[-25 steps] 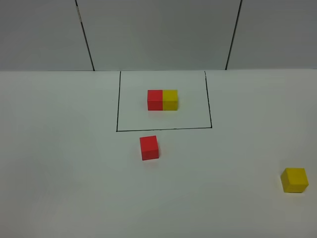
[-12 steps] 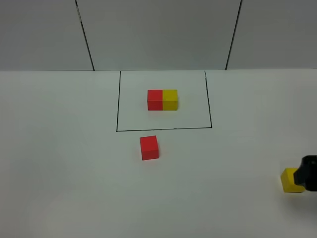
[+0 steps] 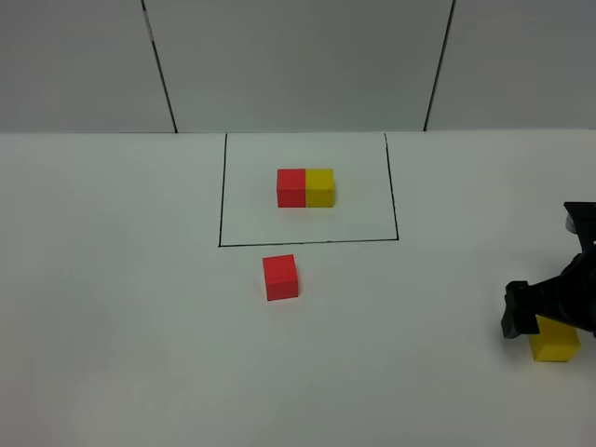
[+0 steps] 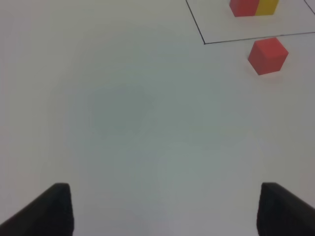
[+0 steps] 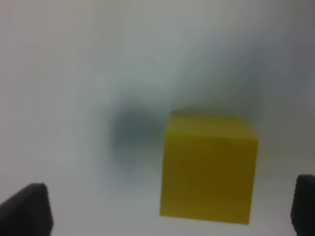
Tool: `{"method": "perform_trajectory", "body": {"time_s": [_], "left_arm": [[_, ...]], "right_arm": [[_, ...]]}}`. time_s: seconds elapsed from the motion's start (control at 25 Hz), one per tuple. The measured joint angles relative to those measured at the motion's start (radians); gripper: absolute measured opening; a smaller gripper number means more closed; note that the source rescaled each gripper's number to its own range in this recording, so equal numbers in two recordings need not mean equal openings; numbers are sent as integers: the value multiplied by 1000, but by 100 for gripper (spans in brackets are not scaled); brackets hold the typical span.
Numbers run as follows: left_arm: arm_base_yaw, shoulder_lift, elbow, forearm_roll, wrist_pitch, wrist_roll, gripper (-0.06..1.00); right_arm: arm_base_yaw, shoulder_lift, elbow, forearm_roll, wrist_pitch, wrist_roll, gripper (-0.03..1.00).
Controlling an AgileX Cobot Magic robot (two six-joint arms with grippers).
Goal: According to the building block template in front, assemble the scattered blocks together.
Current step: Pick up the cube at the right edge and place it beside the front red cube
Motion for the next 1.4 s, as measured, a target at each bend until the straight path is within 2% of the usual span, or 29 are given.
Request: {"method": "perform_trajectory", "body": {"time_s": [0.36, 0.48, 0.56, 0.64, 0.76, 0.8, 1.0, 1.12, 1.24, 1.4], "left_arm": [[0, 0, 0, 0, 0, 0, 80], [0, 0, 0, 0, 0, 0, 80], [0, 0, 0, 0, 0, 0, 80], [0, 0, 0, 0, 0, 0, 80], [0, 0, 0, 0, 0, 0, 79], [0, 0, 0, 0, 0, 0, 79], [0, 0, 0, 0, 0, 0, 78], [0, 0, 0, 0, 0, 0, 78], [0, 0, 0, 0, 0, 0, 78], [0, 0, 0, 0, 0, 0, 78]], "right_arm": [[0, 85, -1, -1, -46, 4, 100], [0, 93, -1, -15, -47, 17, 90], [0, 99, -1, -33, -47, 32, 72], [0, 107, -1, -52, -43, 54, 50], [0, 129, -2, -81, -22, 74, 4], [0, 135, -3, -95, -17, 74, 1], [1, 137, -25, -184, 10, 68, 0], [22, 122, -90, -218, 70, -1, 0], [96, 107, -187, -233, 156, -168, 0], [243, 112, -312, -240, 240, -516, 0]]}}
